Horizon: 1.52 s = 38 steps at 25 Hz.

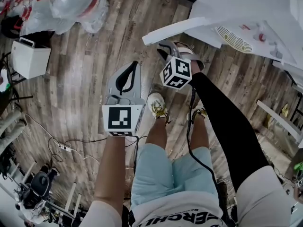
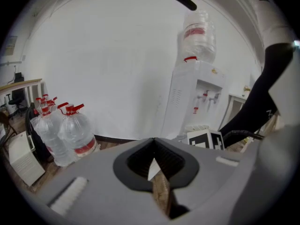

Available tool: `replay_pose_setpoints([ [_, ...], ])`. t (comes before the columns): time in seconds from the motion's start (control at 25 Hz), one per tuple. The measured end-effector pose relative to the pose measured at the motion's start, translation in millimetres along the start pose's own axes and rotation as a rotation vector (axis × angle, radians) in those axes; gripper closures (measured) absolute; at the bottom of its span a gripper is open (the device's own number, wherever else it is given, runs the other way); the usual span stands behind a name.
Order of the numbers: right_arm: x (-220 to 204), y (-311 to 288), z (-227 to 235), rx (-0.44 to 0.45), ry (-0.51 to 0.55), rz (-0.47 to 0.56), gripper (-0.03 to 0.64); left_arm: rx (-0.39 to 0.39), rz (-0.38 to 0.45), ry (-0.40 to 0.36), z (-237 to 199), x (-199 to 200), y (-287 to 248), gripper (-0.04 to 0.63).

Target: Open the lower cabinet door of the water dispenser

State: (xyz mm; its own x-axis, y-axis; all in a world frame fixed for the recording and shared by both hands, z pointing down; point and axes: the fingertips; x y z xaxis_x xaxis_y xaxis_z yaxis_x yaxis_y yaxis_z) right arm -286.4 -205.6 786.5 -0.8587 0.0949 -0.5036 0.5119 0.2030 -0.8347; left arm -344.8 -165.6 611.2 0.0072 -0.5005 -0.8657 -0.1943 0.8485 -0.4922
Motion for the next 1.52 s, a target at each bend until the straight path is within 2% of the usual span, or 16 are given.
replay_pose_setpoints([
  [0.32, -6, 80, 12, -0.109, -0.157, 0.041, 0.549, -0.113, -0.003, -0.102, 47, 25, 14, 0.541],
  [0.52, -16, 149, 16, -0.184, -0.27, 0.077, 0.549, -0.208, -0.008, -0.192, 101, 40, 23, 0.541],
  [0.96, -28, 329, 29, -0.382, -0.528, 0.178, 0.549, -0.324, 0.038, -0.263, 203, 108, 59, 0.541],
  [1.24, -18, 426, 23, -0.496, -0.655, 0.286, 0.551, -0.317, 0.086, -0.271, 248, 157, 100, 0.541],
  [1.52, -12, 511, 9, -0.581, -0.692, 0.375, 0.55, -0.297, 0.103, -0.296, 280, 182, 150, 0.541],
])
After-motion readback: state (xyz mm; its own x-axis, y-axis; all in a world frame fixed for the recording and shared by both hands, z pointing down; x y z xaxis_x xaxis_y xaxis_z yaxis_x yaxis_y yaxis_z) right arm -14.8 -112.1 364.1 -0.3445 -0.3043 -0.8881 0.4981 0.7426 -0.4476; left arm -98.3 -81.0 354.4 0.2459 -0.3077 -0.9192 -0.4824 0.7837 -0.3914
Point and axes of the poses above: the fingertips, and each gripper's own axes: y backward along the fingers, z to its right, x out of its top, and after that the axes turned 2 degrees about x, right-handed
